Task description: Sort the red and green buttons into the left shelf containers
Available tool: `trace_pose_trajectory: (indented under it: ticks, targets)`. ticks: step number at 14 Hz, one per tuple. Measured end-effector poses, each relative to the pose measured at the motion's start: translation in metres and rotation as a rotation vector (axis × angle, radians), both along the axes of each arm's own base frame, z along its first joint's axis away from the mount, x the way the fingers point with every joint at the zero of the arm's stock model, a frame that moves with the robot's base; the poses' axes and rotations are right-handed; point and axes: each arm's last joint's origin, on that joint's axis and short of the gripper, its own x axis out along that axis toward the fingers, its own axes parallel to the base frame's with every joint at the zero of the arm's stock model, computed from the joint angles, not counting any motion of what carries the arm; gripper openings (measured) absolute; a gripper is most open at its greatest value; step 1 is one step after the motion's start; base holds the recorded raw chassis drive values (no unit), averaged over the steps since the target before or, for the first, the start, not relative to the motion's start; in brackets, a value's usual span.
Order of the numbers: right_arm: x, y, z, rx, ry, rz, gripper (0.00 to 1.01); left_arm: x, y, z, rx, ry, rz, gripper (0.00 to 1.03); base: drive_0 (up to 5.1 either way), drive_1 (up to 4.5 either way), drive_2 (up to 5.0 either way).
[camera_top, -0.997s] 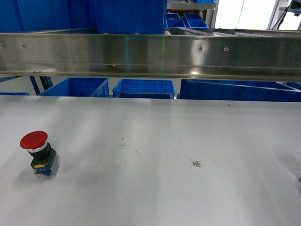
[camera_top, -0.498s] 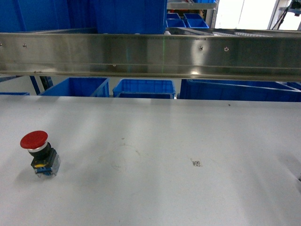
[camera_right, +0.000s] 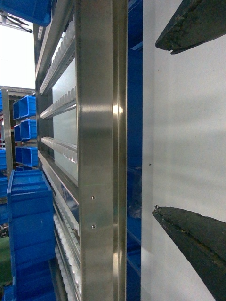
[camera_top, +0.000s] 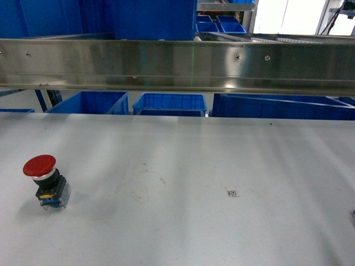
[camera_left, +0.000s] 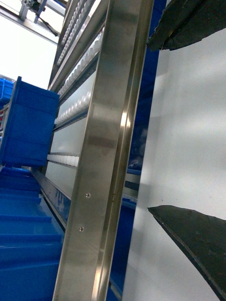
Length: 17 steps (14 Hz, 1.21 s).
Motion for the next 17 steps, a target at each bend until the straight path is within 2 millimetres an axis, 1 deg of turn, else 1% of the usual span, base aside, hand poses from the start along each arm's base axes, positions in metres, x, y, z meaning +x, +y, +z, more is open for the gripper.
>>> trace_pose_trajectory:
  ticks: [1,2,3,4,7,8,9,10,11,13,14,17]
  targets:
    - [0.0,0.0,-0.002,0.0,0.011,0.005,0.98,0.0,0.0,-0.001,0.0,0.005,0.0,0.98,0.0,0.0,0.0]
    - [-0.008,0.002,-0.01,-0.015,0.02,0.018,0.98,0.001,0.0,-0.001,0.0,0.01,0.0,0.98,0.0,0.0,0.0]
    - [-0.017,0.004,-0.022,-0.047,0.074,0.054,0.98,0.001,0.0,-0.001,0.0,0.01,0.0,0.98,0.0,0.0,0.0]
    - [-0.017,0.005,-0.028,-0.066,0.12,0.078,0.98,0.001,0.0,-0.001,0.0,0.008,0.0,0.98,0.0,0.0,0.0]
    - [-0.002,0.007,-0.057,-0.08,0.284,0.031,0.98,0.001,0.0,-0.001,0.0,0.008,0.0,0.98,0.0,0.0,0.0]
    - [0.009,0.014,-0.062,-0.076,0.3,0.046,0.98,0.001,0.0,-0.001,0.0,0.008,0.0,0.98,0.0,0.0,0.0]
    - [0.023,0.021,-0.063,-0.082,0.281,0.056,0.98,0.001,0.0,-0.001,0.0,0.008,0.0,0.98,0.0,0.0,0.0]
    - [0.032,0.025,-0.069,-0.092,0.279,0.053,0.98,0.001,0.0,-0.001,0.0,0.008,0.0,0.98,0.0,0.0,0.0]
    - [0.035,0.024,-0.076,-0.111,0.293,0.035,0.98,0.001,0.0,-0.001,0.0,0.008,0.0,0.98,0.0,0.0,0.0]
    - [0.035,0.016,-0.073,-0.131,0.248,-0.007,0.98,0.001,0.0,-0.001,0.0,0.009,-0.001,0.98,0.0,0.0,0.0]
    - [0.034,0.013,-0.075,-0.134,0.253,-0.021,0.98,0.001,0.0,-0.001,0.0,0.008,0.0,0.98,0.0,0.0,0.0]
    - [0.037,0.006,-0.095,-0.117,0.324,-0.04,0.98,0.001,0.0,-0.001,0.0,0.009,0.0,0.98,0.0,0.0,0.0]
